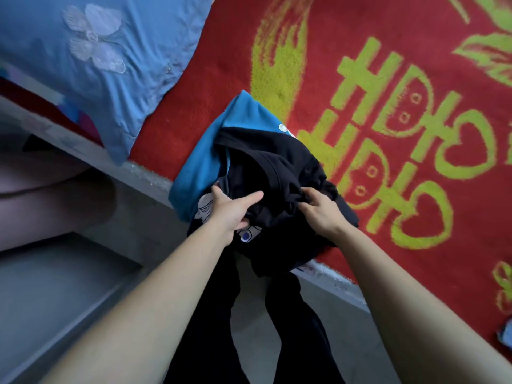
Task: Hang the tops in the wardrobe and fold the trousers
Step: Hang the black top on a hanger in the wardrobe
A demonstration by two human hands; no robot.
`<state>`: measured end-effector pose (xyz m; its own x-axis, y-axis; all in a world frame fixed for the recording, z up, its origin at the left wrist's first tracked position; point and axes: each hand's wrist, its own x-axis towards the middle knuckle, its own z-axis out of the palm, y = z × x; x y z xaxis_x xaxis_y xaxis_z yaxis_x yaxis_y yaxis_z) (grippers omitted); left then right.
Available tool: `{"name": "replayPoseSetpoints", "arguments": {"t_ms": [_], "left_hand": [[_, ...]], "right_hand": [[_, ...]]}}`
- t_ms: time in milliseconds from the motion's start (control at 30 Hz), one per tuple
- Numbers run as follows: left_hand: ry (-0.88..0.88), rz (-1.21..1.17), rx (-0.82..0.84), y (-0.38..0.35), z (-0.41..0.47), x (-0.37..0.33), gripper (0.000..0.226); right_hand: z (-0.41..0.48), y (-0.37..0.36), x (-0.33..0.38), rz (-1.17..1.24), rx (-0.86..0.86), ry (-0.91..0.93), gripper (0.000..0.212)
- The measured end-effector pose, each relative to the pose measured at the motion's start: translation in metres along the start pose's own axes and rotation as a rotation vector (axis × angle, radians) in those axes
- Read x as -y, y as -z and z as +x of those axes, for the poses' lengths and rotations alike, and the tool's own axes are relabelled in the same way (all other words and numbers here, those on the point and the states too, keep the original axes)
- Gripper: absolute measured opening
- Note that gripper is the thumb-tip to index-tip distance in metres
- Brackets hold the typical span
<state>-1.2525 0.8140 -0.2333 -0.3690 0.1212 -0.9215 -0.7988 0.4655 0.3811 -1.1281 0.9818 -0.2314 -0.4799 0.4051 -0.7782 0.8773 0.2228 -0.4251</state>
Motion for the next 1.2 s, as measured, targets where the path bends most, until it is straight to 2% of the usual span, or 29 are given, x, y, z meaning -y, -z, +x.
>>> {"name": "replayPoseSetpoints", "arguments": {"t_ms": [67, 100, 167, 267, 367, 433, 500, 633, 733, 767, 867, 967, 1033, 1100, 1200], "left_hand": [[0.010, 0.095, 0.010, -0.010, -0.009, 0.003, 0.126], [0.014, 0.130, -0.002, -0.012, -0.012, 0.004, 0.123], [-0.006, 0.147, -0.060, -0.011, -0.024, 0.002, 0.099], [-0.090, 0.119, -0.151, 0.011, -0.053, -0.003, 0.039], [-0.101, 0.120, -0.140, 0.034, -0.099, 0.000, 0.023], [-0.180, 0.209, -0.152, 0.044, -0.137, 0.003, 0.024], [-0.331, 0.379, -0.205, 0.050, -0.182, 0.004, 0.036], [-0.654, 0.695, -0.319, 0.059, -0.273, -0.006, 0.048], [-0.845, 0.762, -0.382, 0.075, -0.344, -0.015, 0.046], [-0.889, 0.776, -0.422, 0.083, -0.367, -0.015, 0.045], [-0.930, 0.854, -0.574, 0.111, -0.431, -0.003, 0.044], [-0.942, 0.779, -0.702, 0.145, -0.491, 0.031, 0.046], [-0.993, 0.666, -0.819, 0.167, -0.528, 0.057, 0.046], [-1.046, 0.549, -0.982, 0.193, -0.571, 0.094, 0.044], [-1.106, 0.388, -1.215, 0.233, -0.634, 0.166, 0.046]], "right_hand": [[-0.006, -0.002, -0.006, 0.086, 0.115, -0.042, 0.046], [-0.006, -0.002, -0.009, 0.112, 0.173, -0.075, 0.048], [-0.006, 0.005, -0.011, 0.091, 0.264, -0.135, 0.048], [-0.013, 0.019, -0.011, -0.102, 0.338, -0.089, 0.048], [-0.031, 0.031, -0.003, -0.347, 0.238, 0.126, 0.039], [-0.050, 0.033, 0.007, -0.531, 0.099, 0.286, 0.037], [-0.078, 0.031, 0.026, -0.586, -0.004, 0.408, 0.039], [-0.136, 0.037, 0.093, -0.560, -0.125, 0.710, 0.078], [-0.185, 0.038, 0.152, -0.762, -0.079, 0.981, 0.090], [-0.205, 0.033, 0.168, -0.827, -0.027, 1.064, 0.085], [-0.276, 0.014, 0.199, -0.955, 0.089, 1.302, 0.048], [-0.346, -0.007, 0.209, -0.966, 0.109, 1.490, 0.037], [-0.390, -0.019, 0.210, -0.889, 0.147, 1.517, 0.021], [-0.439, -0.034, 0.209, -0.879, 0.168, 1.487, 0.016], [-0.515, -0.068, 0.199, -0.905, 0.090, 1.511, 0.042]]}}
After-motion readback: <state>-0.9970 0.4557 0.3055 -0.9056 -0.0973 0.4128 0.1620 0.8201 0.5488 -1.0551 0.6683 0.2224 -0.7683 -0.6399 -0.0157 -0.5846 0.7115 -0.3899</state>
